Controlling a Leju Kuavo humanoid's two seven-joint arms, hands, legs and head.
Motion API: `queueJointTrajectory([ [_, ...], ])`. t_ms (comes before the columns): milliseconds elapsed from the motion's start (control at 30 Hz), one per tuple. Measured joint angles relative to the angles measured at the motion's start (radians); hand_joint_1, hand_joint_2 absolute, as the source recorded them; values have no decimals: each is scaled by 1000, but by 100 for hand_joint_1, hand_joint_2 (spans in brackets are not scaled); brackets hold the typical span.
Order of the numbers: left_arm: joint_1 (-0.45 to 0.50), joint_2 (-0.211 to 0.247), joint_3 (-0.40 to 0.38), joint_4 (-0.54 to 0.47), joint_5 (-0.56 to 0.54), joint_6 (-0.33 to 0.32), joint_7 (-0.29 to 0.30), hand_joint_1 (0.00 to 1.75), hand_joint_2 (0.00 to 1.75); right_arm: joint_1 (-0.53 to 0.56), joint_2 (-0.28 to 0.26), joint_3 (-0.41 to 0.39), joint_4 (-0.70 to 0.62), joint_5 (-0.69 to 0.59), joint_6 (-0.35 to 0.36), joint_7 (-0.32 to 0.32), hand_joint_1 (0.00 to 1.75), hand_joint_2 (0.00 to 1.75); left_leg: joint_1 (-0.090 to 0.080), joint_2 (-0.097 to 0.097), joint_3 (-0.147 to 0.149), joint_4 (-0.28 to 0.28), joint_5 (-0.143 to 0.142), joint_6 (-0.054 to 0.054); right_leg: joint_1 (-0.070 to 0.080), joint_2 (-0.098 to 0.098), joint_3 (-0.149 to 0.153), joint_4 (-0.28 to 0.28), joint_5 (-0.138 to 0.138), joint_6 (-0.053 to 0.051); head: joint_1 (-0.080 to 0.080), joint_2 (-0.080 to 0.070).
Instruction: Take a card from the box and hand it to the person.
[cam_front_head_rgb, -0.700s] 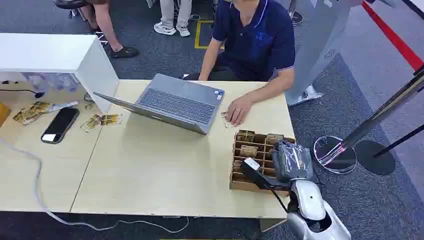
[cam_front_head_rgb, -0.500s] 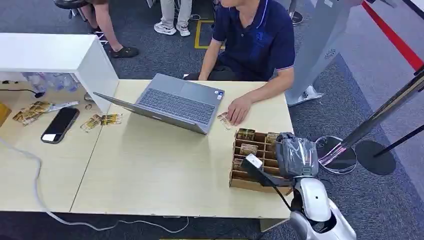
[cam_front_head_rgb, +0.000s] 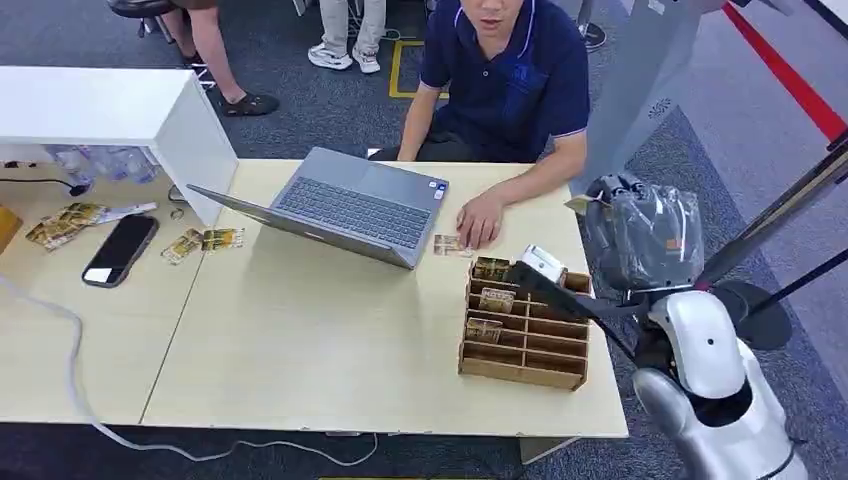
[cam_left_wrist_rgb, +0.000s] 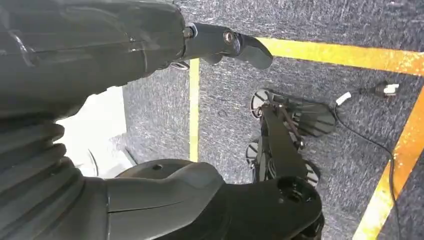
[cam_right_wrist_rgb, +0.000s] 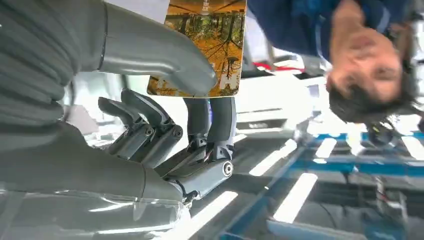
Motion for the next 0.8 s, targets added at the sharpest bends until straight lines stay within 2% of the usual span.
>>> queueJointTrajectory([
  [133, -4, 0, -2, 0, -26, -21, 1, 0, 175, -111, 0, 13, 130, -11, -79, -60, 175, 175, 0, -1, 0, 0, 0, 0, 0, -1, 0, 0, 0, 0, 1, 0],
  [367, -3, 0, -11, 0, -47, -34, 7, 0, 175, -232, 28, 36, 447, 43, -227, -76, 175, 175, 0, -2, -1, 0, 1, 0, 0, -2, 0, 0, 0, 0, 0, 0],
  [567, -3, 0, -13, 0, -51, -40, 7, 0, 175, -280, 67, 46, 603, 79, -264, -76, 175, 175, 0, -2, -1, 0, 1, 0, 0, -2, -1, 0, 0, 0, 0, 0],
  [733, -3, 0, -13, 0, -51, -42, 7, 0, 175, -295, 96, 56, 681, 98, -277, -81, 175, 175, 0, -2, -1, 0, 1, 0, 0, -3, -1, 0, 0, 0, 0, 0],
  [767, -3, 0, -13, 0, -51, -42, 7, 0, 175, -297, 100, 58, 694, 100, -277, -82, 161, 175, 0, -2, -1, 0, 1, 0, 0, -3, -1, 0, 0, 0, 0, 0],
  [800, -3, 0, -13, 0, -51, -42, 7, 0, 175, -297, 104, 59, 703, 101, -277, -82, 0, 175, 0, -2, -1, 0, 1, 0, 0, -3, -1, 0, 0, 0, 0, 0],
])
